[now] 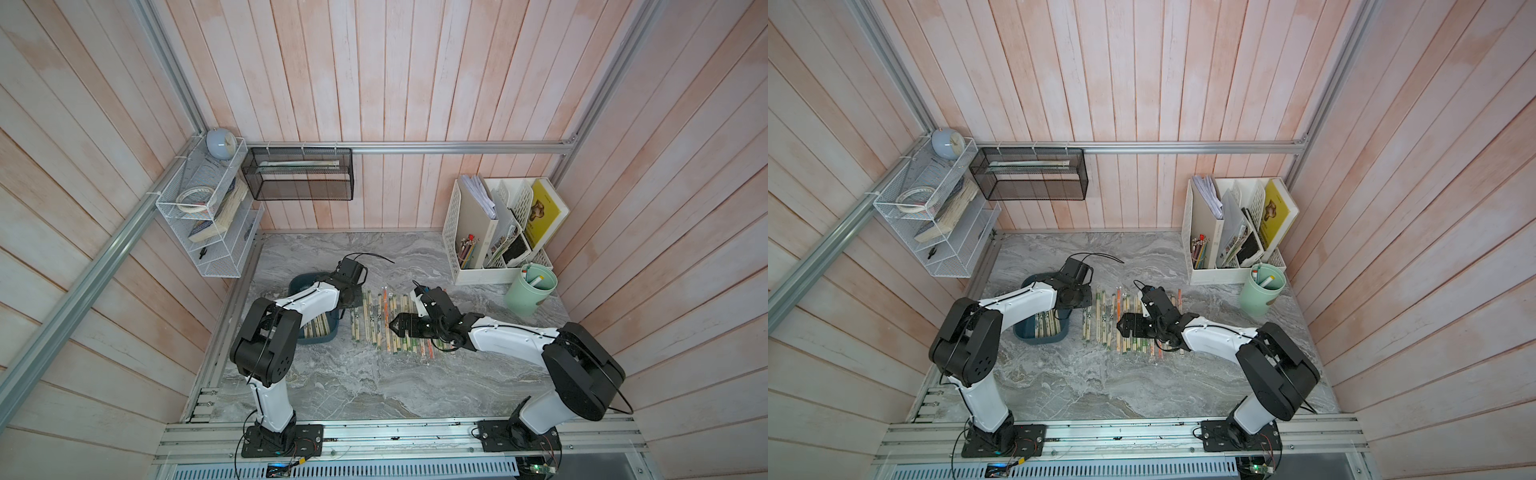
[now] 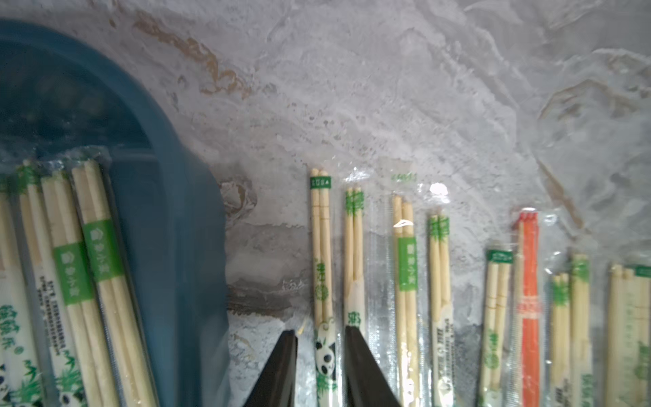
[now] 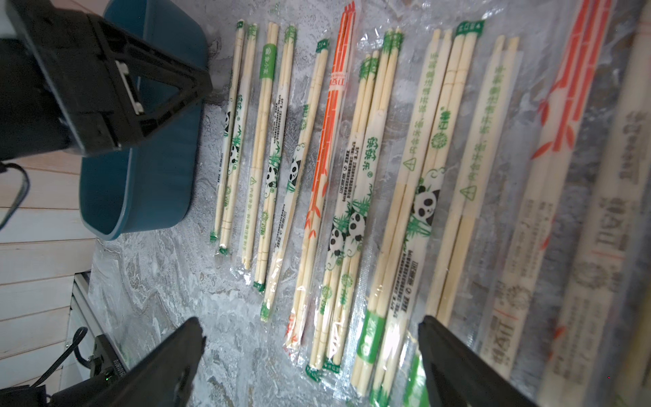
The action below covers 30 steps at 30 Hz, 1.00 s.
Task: Take the paired disposable chopsticks out of the storage box
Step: Move the storage box to the center of the board.
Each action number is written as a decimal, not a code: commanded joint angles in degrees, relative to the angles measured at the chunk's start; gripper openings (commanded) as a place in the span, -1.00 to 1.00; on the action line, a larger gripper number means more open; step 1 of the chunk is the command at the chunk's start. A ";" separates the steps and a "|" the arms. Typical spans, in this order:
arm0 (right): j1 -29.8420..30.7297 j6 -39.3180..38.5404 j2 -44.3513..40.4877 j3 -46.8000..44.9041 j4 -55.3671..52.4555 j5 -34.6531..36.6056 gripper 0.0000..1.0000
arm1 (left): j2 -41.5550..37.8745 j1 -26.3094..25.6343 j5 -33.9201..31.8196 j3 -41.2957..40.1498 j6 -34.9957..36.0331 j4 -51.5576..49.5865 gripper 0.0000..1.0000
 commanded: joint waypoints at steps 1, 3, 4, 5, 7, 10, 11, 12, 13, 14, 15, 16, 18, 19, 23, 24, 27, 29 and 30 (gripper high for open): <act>-0.22 -0.59 1.16 1.41 -0.74 -0.31 0.94 | -1.78 1.49 -0.70 -2.10 -0.80 0.34 -0.46; -0.28 -0.59 1.26 1.38 -0.57 -0.40 0.94 | -2.87 2.75 -0.79 -3.41 -0.82 0.57 -0.46; -0.22 -0.59 1.34 1.48 -0.57 -0.49 0.94 | -3.44 3.50 -0.87 -4.04 -0.72 0.80 -0.46; -0.22 -0.59 1.38 1.50 -0.57 -0.49 0.94 | -3.92 4.21 -0.95 -4.57 -0.64 0.82 -0.46; -0.22 -0.59 1.32 1.43 -0.48 -0.49 0.94 | -4.69 5.11 -1.02 -5.22 -0.08 1.09 -0.46; -0.23 -0.59 1.48 1.33 -0.13 -0.67 0.94 | -5.06 5.96 -1.37 -5.05 0.58 0.67 -0.46; -0.22 -0.54 1.51 1.33 -0.13 -0.75 0.94 | -5.39 5.97 -1.19 -5.00 0.72 0.68 -0.46; -0.22 -0.59 1.54 1.33 -0.13 -0.76 0.94 | -5.95 5.97 -0.49 -5.04 0.85 0.92 -0.46; -0.22 -0.60 1.44 1.33 -0.15 -0.75 0.94 | -6.94 5.97 0.08 -5.17 0.74 1.02 -0.46; -0.22 -0.59 1.48 1.25 -0.13 -0.67 0.94 | -7.91 5.97 0.75 -5.18 0.68 1.27 -0.46; -0.23 -0.59 1.36 1.29 -0.13 -0.59 0.94 | -9.38 5.97 1.48 -5.27 0.48 1.53 -0.46; -0.23 -0.59 1.39 1.16 -0.13 -0.58 0.94 | -10.85 5.97 1.92 -5.18 0.10 1.55 -0.46; -0.22 -0.50 1.43 1.15 -0.04 -0.67 0.94 | -13.32 6.05 1.39 -4.41 -0.11 1.06 -0.46; -0.22 -0.50 1.48 1.15 0.05 -0.76 0.94 | -14.23 6.29 0.34 -3.62 -0.15 0.28 -0.45; -0.22 -0.75 1.75 1.66 0.14 -0.93 0.94 | -13.98 10.14 -2.01 0.05 0.37 -4.01 -0.45; -0.24 -0.94 1.74 1.89 -0.02 -0.93 0.94 | -13.28 11.70 -1.90 0.67 0.81 -4.95 -0.45; -0.22 -1.20 1.68 2.21 -0.06 -0.93 0.94 | -11.02 15.19 -2.75 1.12 2.13 -5.90 -0.45; -0.23 -1.20 1.72 2.30 -0.04 -0.93 0.95 | -9.92 16.56 -3.12 0.55 2.64 -5.57 -0.48; -0.22 -1.21 1.76 2.30 0.03 -0.96 0.94 | -9.32 17.15 -3.04 0.07 2.73 -5.09 -0.49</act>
